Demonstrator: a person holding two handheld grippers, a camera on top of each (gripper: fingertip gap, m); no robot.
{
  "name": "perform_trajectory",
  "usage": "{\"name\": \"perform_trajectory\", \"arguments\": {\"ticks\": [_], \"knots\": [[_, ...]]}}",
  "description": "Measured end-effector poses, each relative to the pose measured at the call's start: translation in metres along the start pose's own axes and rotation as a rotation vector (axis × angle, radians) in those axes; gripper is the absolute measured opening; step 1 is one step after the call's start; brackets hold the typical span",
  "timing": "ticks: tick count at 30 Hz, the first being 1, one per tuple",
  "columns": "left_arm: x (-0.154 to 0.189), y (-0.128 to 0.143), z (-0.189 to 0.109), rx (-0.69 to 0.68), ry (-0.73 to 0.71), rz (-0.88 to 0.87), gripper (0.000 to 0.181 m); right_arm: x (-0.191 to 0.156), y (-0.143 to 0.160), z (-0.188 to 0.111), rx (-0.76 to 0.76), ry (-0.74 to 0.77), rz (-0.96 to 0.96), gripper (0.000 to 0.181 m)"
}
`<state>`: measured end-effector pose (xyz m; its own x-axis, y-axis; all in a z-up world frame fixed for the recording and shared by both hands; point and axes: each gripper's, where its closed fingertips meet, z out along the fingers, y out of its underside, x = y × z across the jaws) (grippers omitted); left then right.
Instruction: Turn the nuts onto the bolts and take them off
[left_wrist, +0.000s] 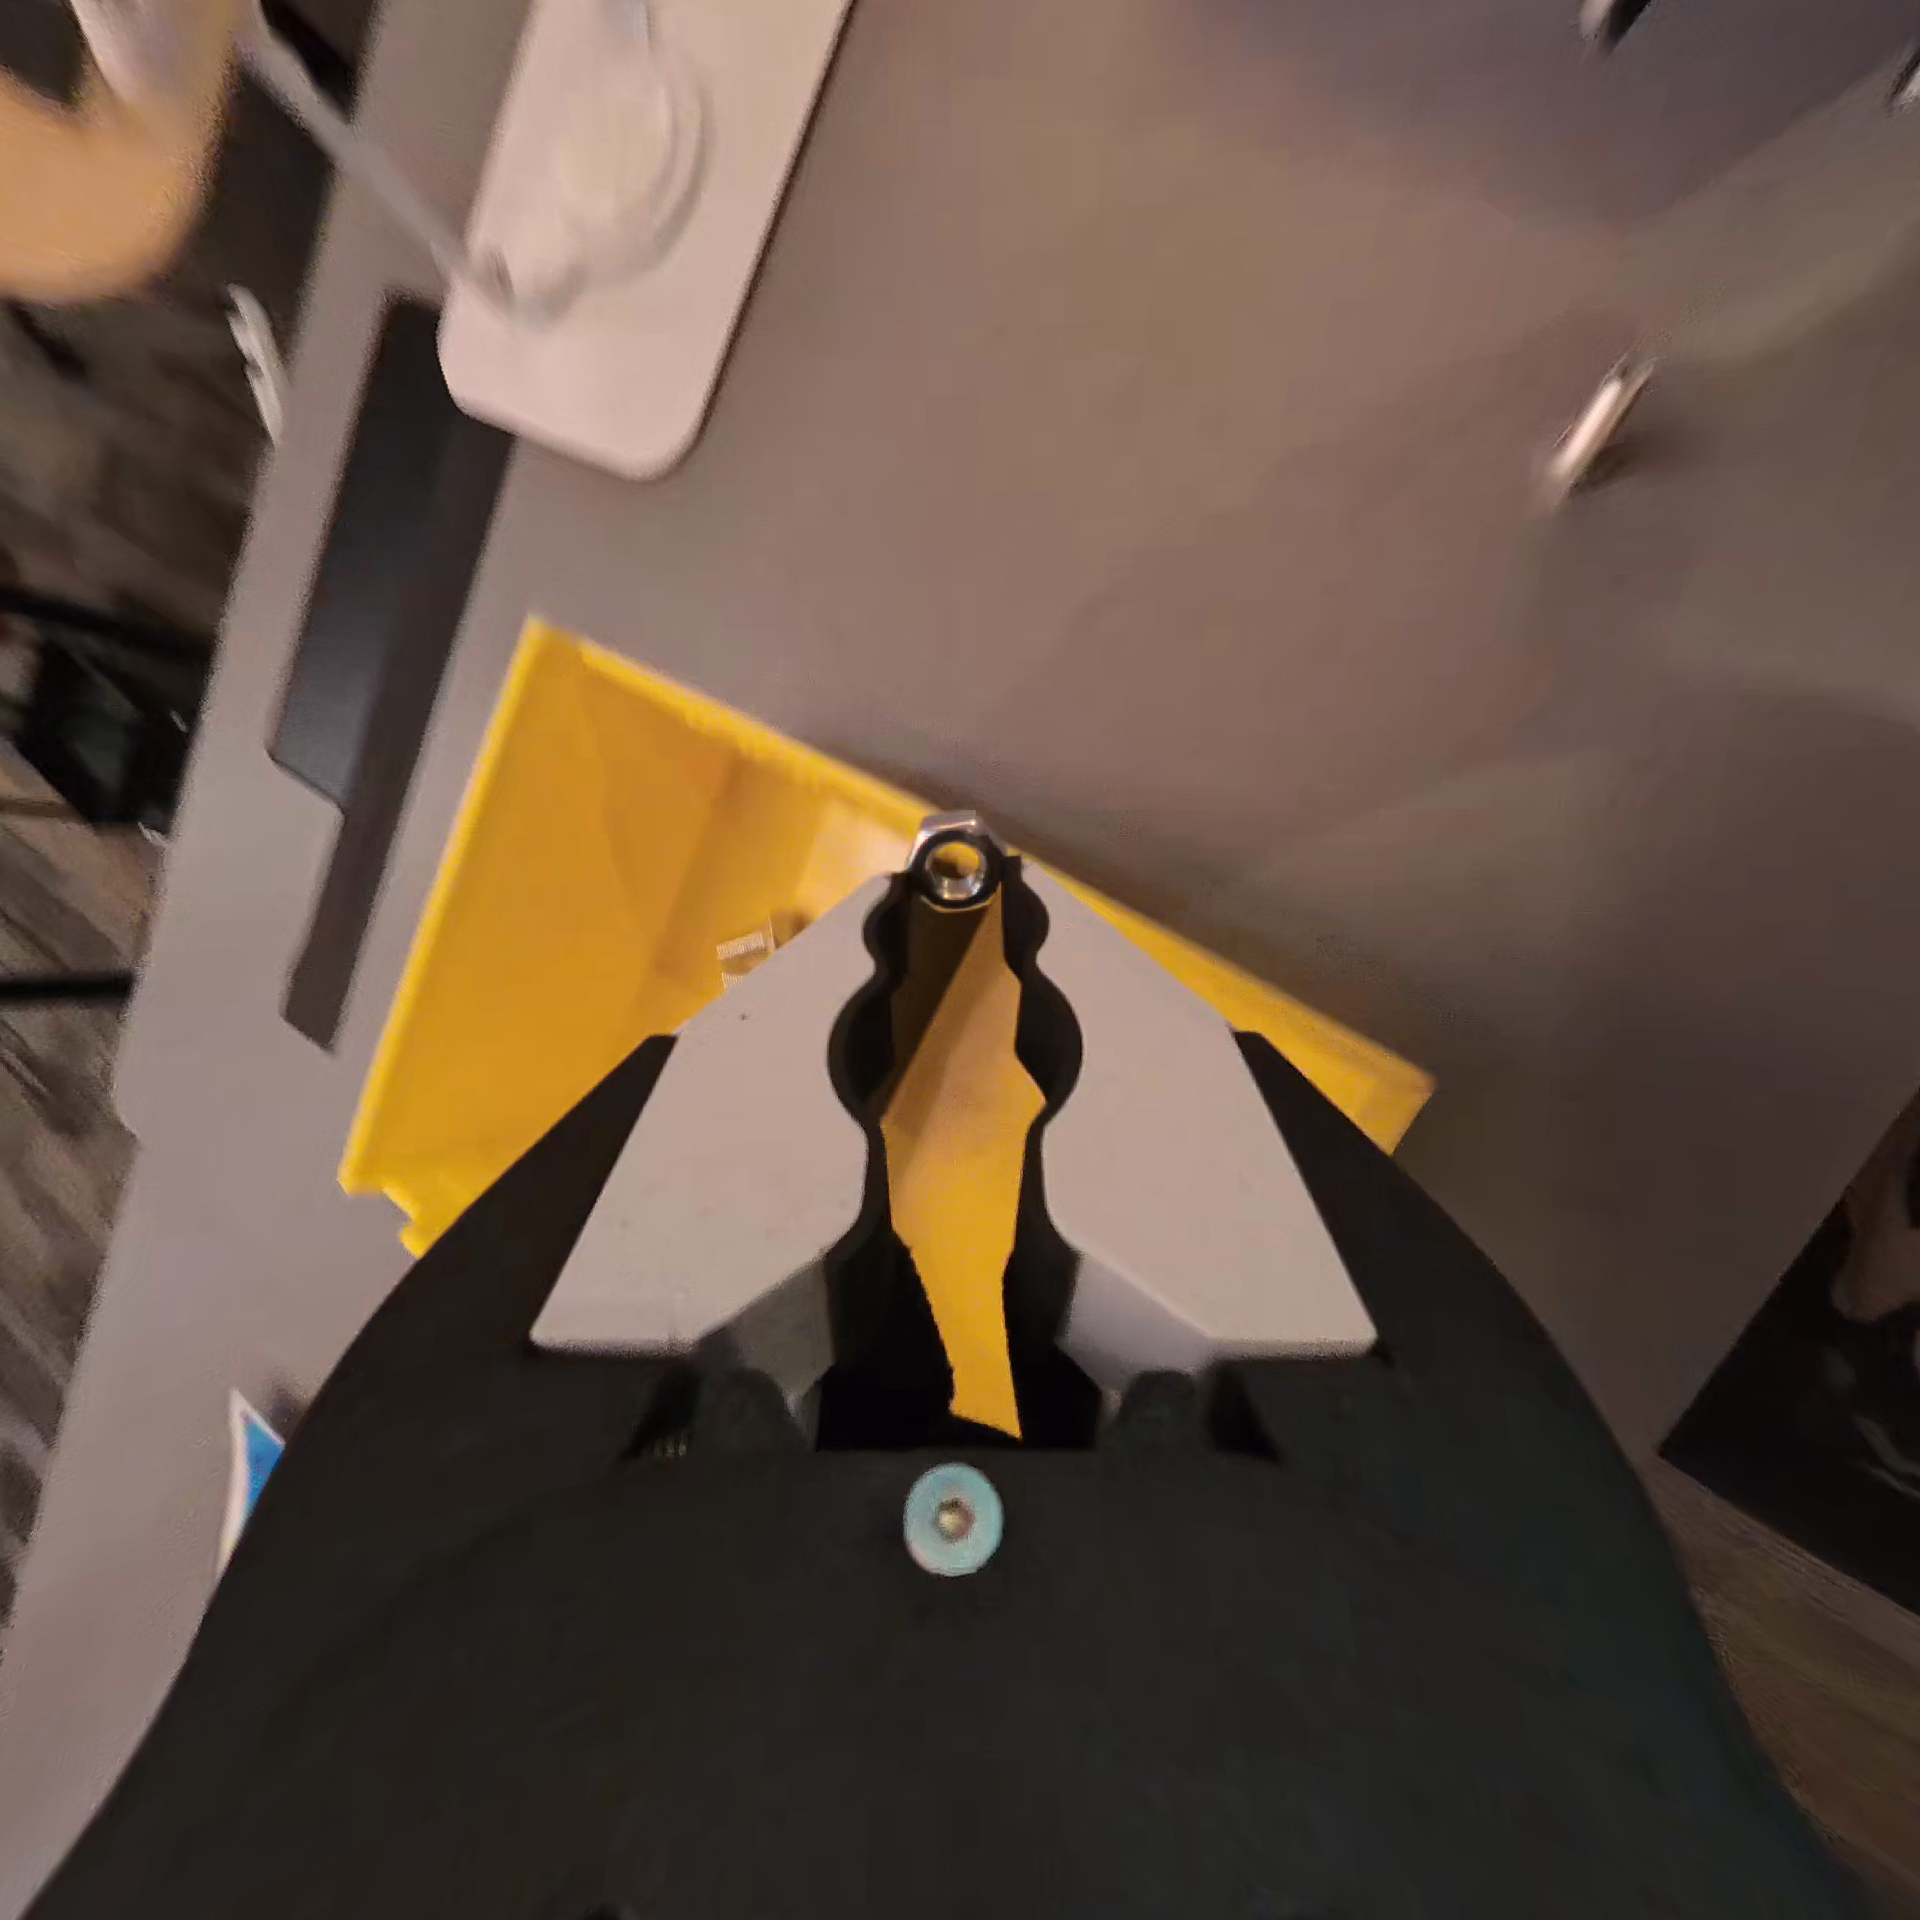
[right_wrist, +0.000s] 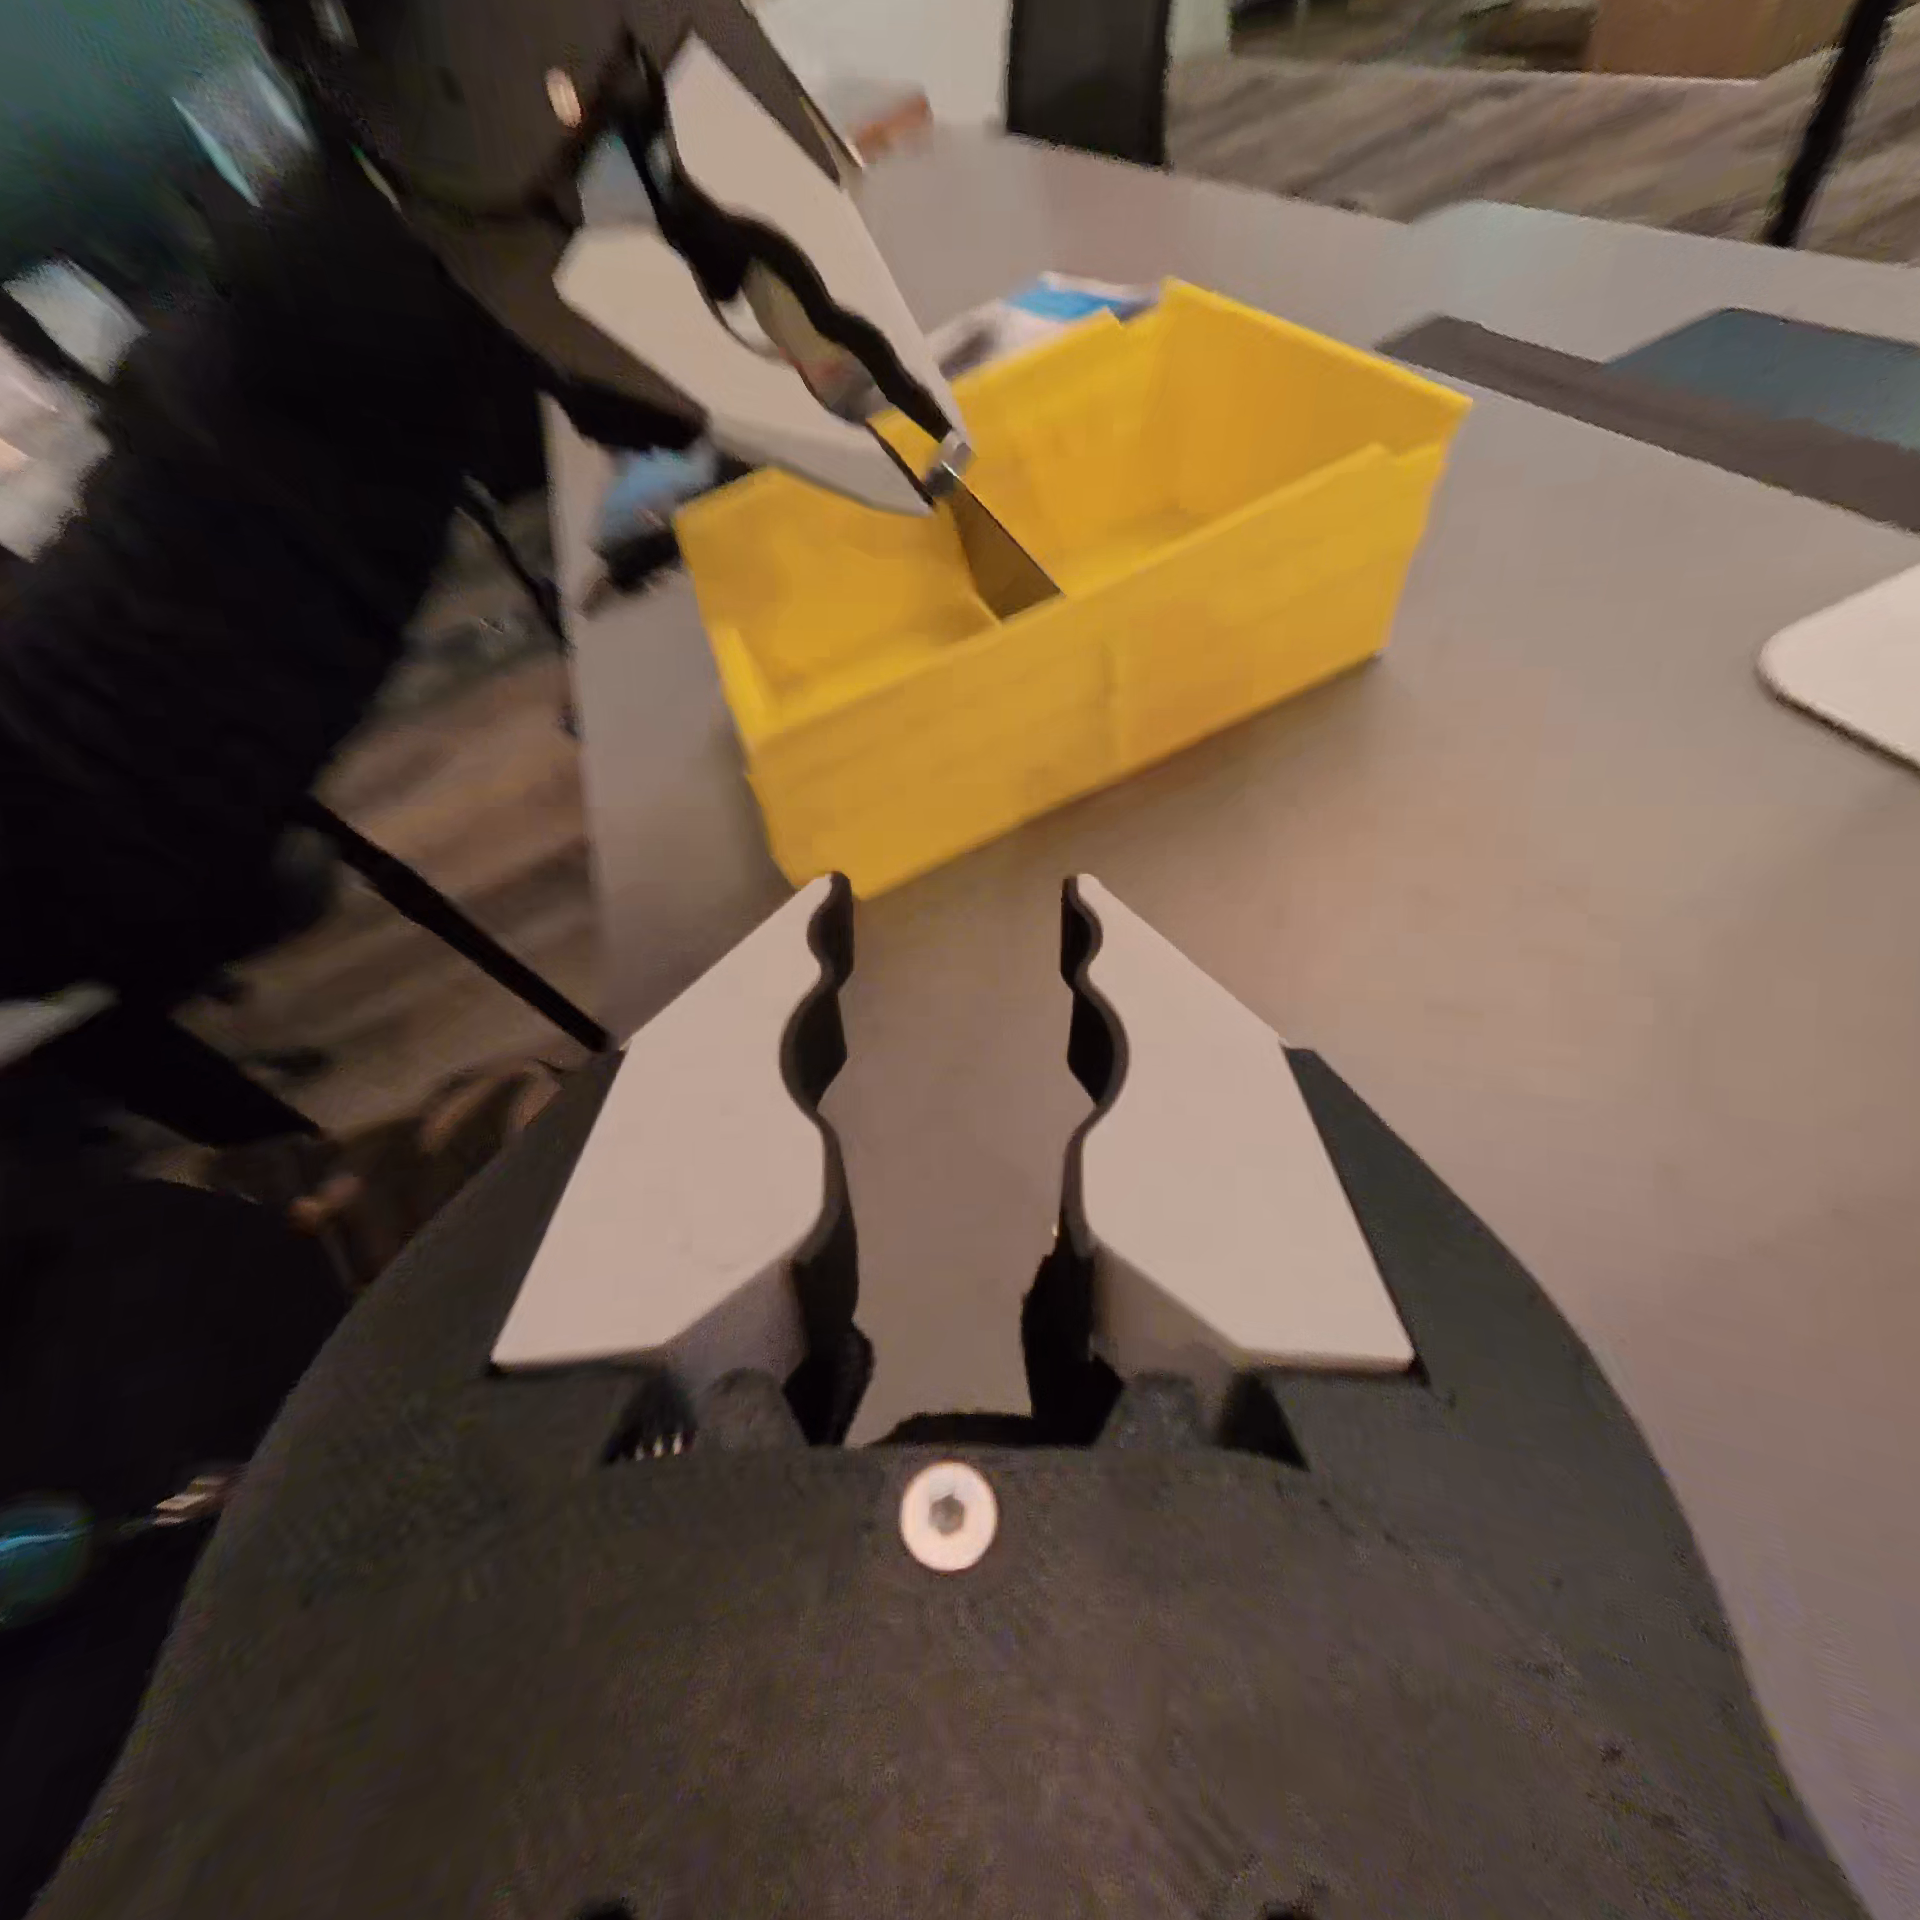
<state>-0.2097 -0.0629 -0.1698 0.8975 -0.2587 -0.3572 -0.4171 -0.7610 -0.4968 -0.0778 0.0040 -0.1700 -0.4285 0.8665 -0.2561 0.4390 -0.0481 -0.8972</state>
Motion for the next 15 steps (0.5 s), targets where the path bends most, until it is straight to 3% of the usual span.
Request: {"name": "perform_trajectory", "arguments": {"ticks": [7, 11, 15], "knots": [[0.041, -0.097, -0.028, 0.325, -0.056, 0.18, 0.016, -0.026, -0.036, -0.016, 0.26, -0.321, 0.286, 0.039], [0.068, -0.133, -0.044, 0.476, -0.029, 0.223, 0.016, -0.033, -0.053, -0.03, 0.379, -0.454, 0.372, 0.038], [0.089, -0.152, -0.051, 0.555, 0.01, 0.249, 0.016, -0.04, -0.064, -0.044, 0.45, -0.572, 0.417, 0.039]]}}
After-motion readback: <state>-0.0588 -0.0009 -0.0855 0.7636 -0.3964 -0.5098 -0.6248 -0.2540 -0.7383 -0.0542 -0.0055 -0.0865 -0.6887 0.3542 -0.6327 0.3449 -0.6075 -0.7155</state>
